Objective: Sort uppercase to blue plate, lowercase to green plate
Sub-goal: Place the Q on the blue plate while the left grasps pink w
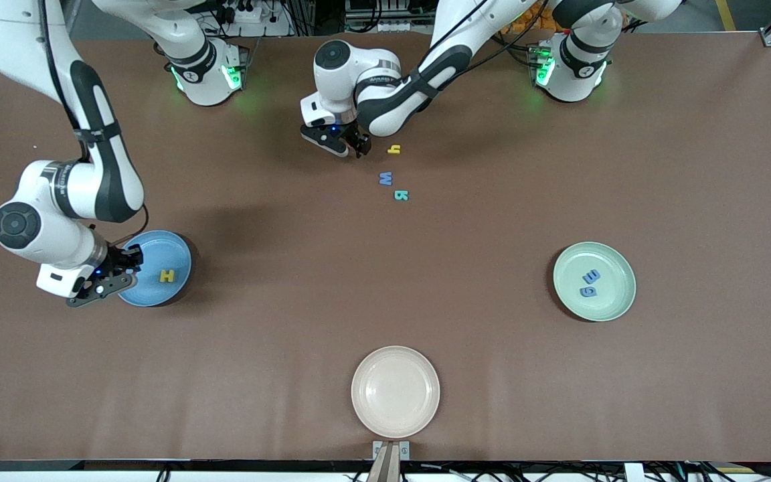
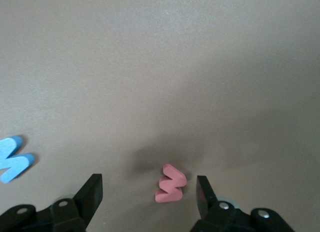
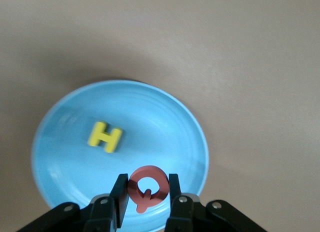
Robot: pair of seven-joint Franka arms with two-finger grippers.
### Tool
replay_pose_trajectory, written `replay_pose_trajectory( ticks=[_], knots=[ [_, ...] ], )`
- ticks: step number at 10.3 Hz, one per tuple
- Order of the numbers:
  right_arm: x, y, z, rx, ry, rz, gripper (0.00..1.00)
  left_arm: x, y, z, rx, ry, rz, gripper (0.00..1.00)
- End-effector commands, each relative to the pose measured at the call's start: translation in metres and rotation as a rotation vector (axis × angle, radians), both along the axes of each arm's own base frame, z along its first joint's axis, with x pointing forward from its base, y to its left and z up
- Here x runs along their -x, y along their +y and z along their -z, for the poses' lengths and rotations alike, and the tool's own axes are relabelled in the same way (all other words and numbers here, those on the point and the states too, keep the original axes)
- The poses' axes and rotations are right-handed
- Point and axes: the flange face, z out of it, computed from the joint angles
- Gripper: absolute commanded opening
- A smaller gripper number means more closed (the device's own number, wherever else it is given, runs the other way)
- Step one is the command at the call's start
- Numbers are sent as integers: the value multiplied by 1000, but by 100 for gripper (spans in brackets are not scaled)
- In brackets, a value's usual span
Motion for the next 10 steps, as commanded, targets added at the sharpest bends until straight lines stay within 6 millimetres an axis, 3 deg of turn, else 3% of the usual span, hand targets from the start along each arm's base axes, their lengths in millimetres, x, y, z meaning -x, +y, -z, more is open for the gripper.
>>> replay_pose_trajectory(
  ticks=[1,4,6,8,10],
  knots=[
    [-1,-10,31,-1,12,-22,42,7,-7,14,-8,-37,11,83],
    [-2,-5,31,-3,9,-20,82,12,-7,19,-17,-36,-3,81],
    [-5,18,26,-18,0,14,96,18,-8,22,-21,-33,-3,79],
    [-11,53,4,-34,-4,87,100,18,-8,22,-21,-32,-4,75],
    [-26,69,-26,-24,45,139,100,17,-8,23,-22,-33,-3,70]
  ],
)
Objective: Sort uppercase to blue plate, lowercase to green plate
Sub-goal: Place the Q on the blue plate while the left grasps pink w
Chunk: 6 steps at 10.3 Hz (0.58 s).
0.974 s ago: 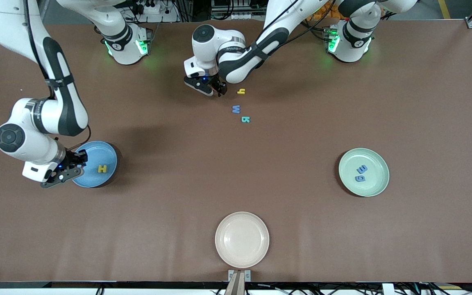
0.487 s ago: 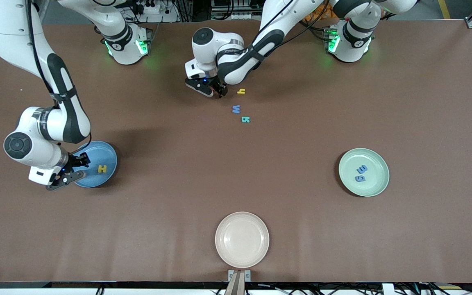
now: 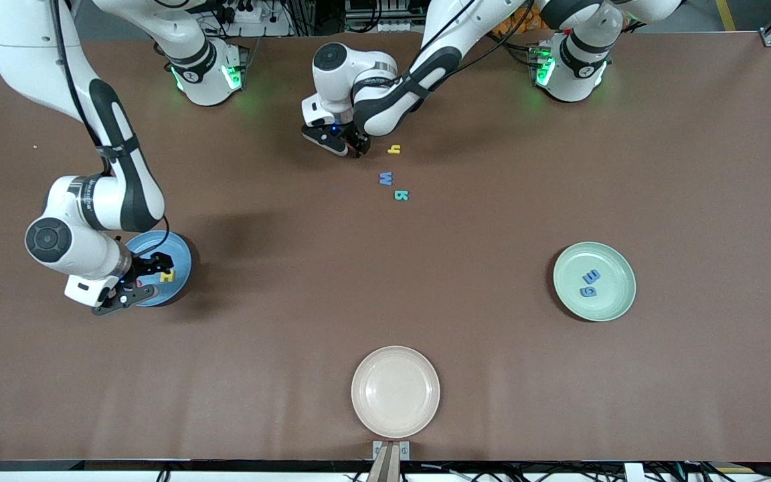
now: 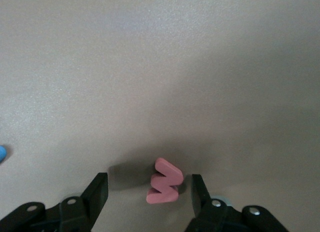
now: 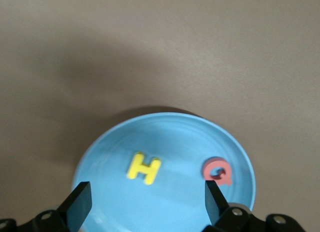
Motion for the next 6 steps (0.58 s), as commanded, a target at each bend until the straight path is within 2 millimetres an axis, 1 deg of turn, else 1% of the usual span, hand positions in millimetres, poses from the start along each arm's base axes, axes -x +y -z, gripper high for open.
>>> replay_pose_trajectory(
  ticks=[1,2,3,4,5,6],
  knots=[
    [-13,7,-40,3,19,78,100,-1,-4,2,7,-21,-8,63],
    [-18,9,-48,4,-1,93,100,-3,-3,4,5,-23,6,45],
    [-21,15,-54,2,-18,82,100,-2,-3,5,4,-22,9,35],
    [-24,16,-59,0,-33,82,100,-3,-2,6,2,-22,8,33],
    [-26,16,-62,1,-41,85,100,-11,1,8,-4,-31,0,19],
    [-27,17,-64,3,-49,88,100,-16,1,5,-1,-31,-22,1]
  ],
)
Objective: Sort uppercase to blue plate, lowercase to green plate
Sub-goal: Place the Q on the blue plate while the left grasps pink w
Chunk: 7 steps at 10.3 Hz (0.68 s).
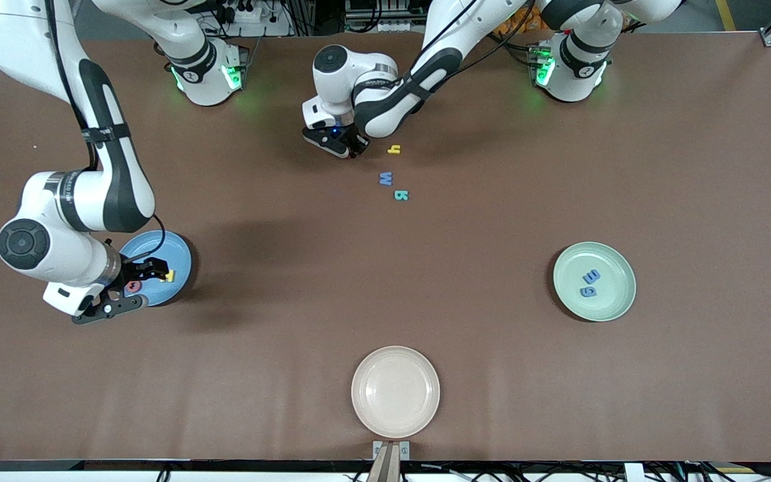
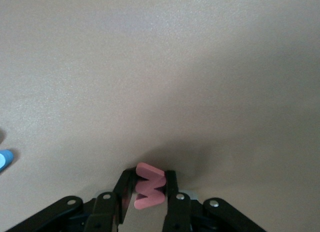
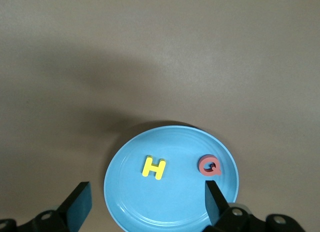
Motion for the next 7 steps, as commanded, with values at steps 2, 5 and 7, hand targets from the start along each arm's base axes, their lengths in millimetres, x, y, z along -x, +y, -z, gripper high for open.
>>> replay_pose_trajectory(
  ticks=[2,5,7],
  knots=[
    [-7,2,-13,-12,-46,29,100,-51,12,-14,10,-38,-115,0],
    [-11,4,-19,-79,-95,86,100,-139,62,-100,-41,-62,-281,0],
    [-13,6,-23,-73,-124,77,100,-225,134,-135,-80,-42,-302,0]
  ],
)
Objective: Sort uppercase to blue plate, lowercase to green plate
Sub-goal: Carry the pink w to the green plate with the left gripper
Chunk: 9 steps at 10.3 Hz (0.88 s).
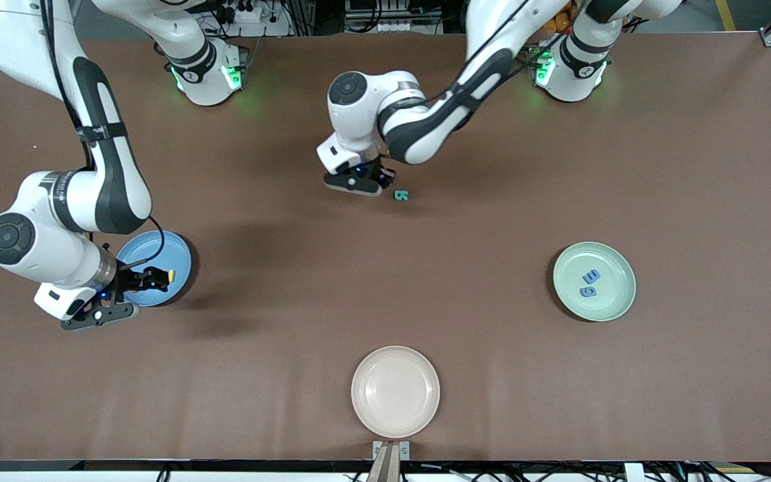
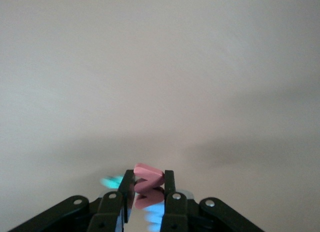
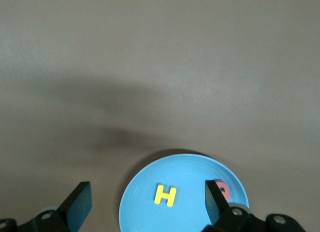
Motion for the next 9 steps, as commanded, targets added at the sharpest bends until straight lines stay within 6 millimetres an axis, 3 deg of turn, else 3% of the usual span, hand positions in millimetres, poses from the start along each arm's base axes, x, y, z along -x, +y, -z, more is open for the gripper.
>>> replay_pose_trajectory(
  ticks=[1,2,4,5,7,9],
  knots=[
    [1,8,-12,-14,-22,5,100,-81,93,-34,-28,48,-52,0],
    [2,10,-18,-20,-22,8,100,-121,143,-37,-36,53,-132,0],
    [5,34,-32,-42,-23,10,100,-182,242,-36,-47,84,-206,0],
    [9,59,-41,-48,-24,72,100,-208,305,-25,-56,118,-238,0],
    [24,110,-57,-52,20,194,100,-239,412,-5,-43,174,-209,0],
    [47,175,-72,-45,34,288,100,-252,488,17,-30,207,-178,0]
  ],
)
